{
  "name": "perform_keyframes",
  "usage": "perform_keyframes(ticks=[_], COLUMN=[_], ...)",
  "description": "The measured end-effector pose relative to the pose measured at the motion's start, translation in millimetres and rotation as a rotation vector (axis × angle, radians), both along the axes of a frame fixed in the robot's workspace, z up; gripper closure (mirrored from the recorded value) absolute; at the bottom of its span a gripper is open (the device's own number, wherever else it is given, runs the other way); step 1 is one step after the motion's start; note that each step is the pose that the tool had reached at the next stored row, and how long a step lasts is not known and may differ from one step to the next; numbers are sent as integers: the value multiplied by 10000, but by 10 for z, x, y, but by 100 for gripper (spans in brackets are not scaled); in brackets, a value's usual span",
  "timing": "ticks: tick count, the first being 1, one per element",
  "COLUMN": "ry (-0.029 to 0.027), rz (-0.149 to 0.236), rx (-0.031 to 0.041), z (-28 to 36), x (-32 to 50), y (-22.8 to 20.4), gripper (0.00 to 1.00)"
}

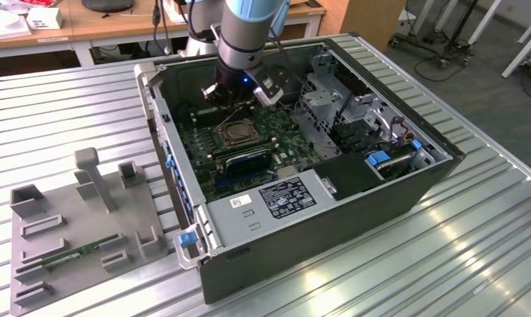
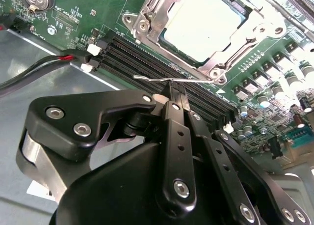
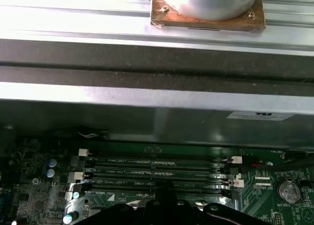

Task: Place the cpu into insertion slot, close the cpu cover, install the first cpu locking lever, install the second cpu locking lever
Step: 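Install the first cpu locking lever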

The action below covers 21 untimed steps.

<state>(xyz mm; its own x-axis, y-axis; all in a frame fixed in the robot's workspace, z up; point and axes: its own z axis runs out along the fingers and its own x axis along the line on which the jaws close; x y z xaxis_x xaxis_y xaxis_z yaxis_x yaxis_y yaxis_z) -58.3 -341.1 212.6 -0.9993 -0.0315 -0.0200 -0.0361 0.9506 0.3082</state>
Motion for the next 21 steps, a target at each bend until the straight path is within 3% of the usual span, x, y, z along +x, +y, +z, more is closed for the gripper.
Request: perform_keyframes(ticks=[21], ry=[2], rz=[1], rx=[0], z=[-49], x=[46], y=[0], gripper=[89])
